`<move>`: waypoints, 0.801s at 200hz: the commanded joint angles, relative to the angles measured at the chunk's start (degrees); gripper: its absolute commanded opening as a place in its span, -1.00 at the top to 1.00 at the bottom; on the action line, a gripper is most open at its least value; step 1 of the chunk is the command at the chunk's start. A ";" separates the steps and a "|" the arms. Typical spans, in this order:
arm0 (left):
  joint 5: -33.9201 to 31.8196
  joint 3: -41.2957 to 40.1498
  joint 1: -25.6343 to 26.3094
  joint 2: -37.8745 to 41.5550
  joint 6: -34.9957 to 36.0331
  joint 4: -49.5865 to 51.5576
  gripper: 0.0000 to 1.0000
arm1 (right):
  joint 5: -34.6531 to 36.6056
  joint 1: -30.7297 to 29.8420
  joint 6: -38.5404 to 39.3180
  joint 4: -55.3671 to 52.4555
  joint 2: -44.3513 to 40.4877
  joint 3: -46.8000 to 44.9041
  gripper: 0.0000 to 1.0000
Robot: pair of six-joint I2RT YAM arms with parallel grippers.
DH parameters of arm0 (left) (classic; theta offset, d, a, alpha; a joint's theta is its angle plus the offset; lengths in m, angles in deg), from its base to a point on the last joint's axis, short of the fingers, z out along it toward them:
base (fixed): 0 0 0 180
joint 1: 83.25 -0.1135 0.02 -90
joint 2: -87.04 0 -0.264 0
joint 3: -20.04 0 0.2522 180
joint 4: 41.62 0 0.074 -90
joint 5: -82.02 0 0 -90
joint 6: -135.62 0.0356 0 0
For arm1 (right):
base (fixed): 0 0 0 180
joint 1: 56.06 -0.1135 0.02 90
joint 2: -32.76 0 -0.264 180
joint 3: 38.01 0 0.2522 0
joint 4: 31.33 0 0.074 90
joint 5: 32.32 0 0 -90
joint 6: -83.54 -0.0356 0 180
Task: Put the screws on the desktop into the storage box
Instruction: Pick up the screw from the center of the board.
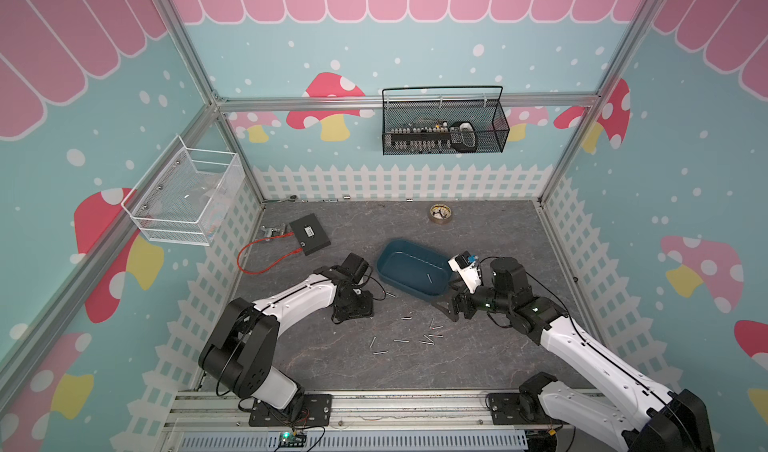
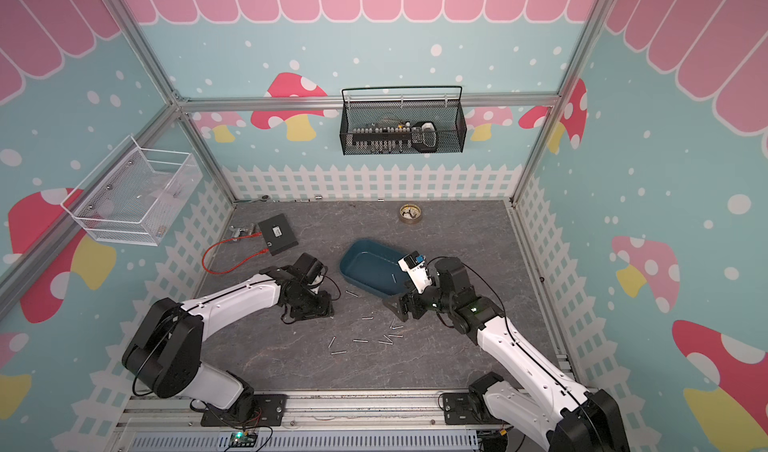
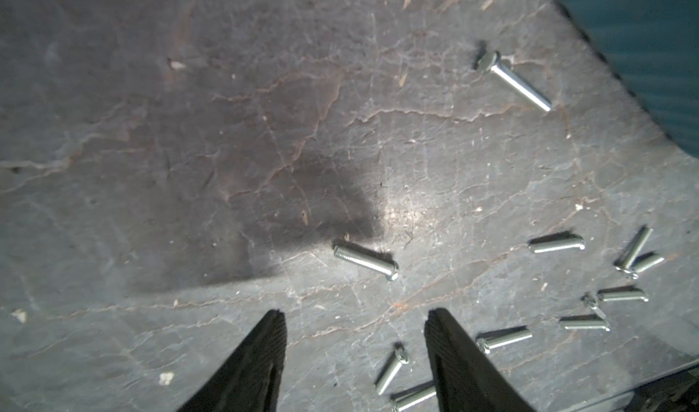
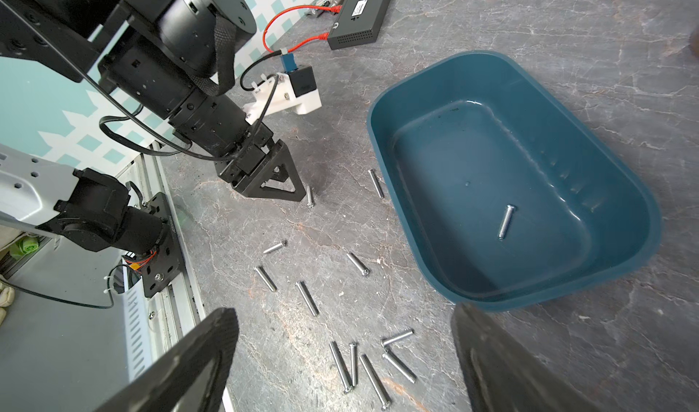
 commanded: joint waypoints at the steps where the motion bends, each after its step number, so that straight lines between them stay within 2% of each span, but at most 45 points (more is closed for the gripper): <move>1: -0.19 1.74 0.29 -1.35 0.47 0.13 -0.21 | 0.56 0.33 0.70 -0.04 -0.26 -0.35 -0.88; 44: 1.68 1.73 0.29 -2.74 -2.17 -1.75 -0.05 | 1.27 0.28 0.70 -0.05 -0.48 -0.31 -0.88; 73: 1.53 1.87 0.23 -4.20 -4.43 -2.64 -0.02 | 1.35 0.34 0.71 0.04 -0.43 -0.29 -0.87; 134: 0.88 1.37 -0.08 -5.47 -7.75 -3.83 0.27 | 1.39 0.35 0.53 0.39 -1.01 -0.53 -0.87; 160: 1.60 0.71 -0.06 -6.28 -7.86 -4.71 0.29 | 1.33 0.28 0.53 0.52 -1.18 -0.57 -0.87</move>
